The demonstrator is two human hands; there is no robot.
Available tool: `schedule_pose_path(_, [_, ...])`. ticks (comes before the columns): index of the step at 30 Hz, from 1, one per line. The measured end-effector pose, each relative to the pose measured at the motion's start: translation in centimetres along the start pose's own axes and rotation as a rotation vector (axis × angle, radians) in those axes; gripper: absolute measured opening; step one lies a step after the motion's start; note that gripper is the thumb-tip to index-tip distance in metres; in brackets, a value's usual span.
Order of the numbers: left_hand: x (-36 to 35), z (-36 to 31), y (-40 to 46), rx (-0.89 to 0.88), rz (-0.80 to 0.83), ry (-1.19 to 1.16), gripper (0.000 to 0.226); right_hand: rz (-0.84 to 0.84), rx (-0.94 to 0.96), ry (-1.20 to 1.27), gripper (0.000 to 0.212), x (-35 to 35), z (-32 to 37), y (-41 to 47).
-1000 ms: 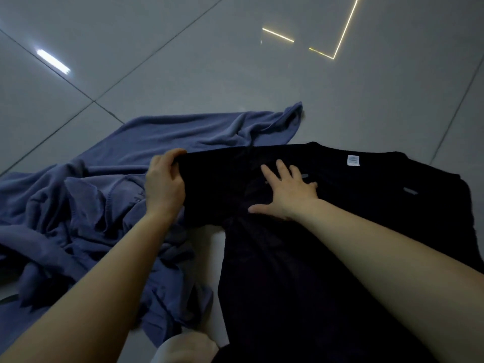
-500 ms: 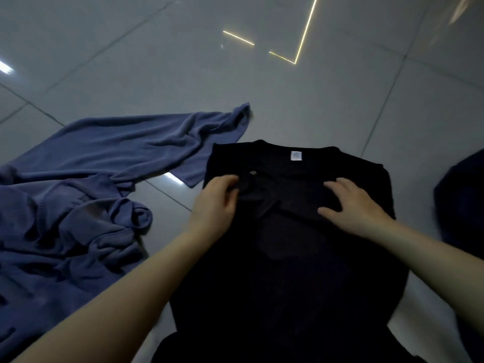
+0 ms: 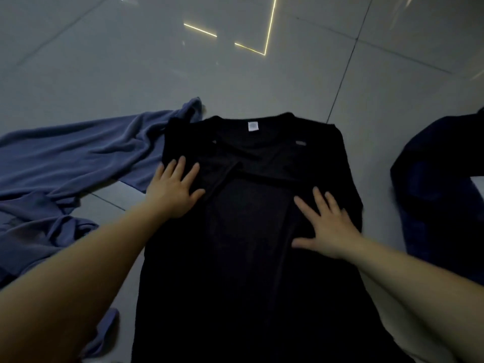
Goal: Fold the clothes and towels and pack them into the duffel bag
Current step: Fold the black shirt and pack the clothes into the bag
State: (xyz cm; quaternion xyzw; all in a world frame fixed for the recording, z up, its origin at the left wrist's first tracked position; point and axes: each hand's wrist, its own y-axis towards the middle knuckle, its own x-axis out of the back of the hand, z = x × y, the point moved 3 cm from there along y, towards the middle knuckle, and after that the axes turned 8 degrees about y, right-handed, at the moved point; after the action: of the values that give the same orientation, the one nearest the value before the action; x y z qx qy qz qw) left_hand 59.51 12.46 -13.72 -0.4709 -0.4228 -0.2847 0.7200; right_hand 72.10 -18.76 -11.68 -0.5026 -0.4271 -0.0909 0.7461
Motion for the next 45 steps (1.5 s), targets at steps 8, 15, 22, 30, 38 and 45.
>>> schedule_pose_path(8, [3.2,-3.7,-1.8,0.075,-0.220,-0.317,0.065,-0.151,-0.036,0.032,0.090,4.3,2.3,2.9])
schedule_pose_path(15, [-5.6,-7.1,-9.1,-0.114,-0.189,-0.163,0.068,0.000,0.125,-0.115,0.098,-3.2,1.1,-3.2])
schedule_pose_path(22, [-3.2,-4.0,-4.1,-0.117,-0.106,-0.167,0.091,-0.020,0.047,-0.025,0.102,-1.3,2.5,-0.8])
schedule_pose_path(30, [-1.4,-2.6,-2.5,-0.133,0.029,-0.067,0.074,-0.004,0.016,0.019,0.103,-0.9,3.5,0.0])
schedule_pose_path(38, [-3.9,-3.2,-10.8,-0.370,-0.242,-0.202,0.062,-0.345,0.412,0.091,0.082,-2.6,-1.2,-7.3])
schedule_pose_path(45, [-7.4,-0.5,-15.9,-0.387,-0.112,0.020,0.066,-0.144,-0.349,0.457,0.065,-4.7,-9.0,-9.5])
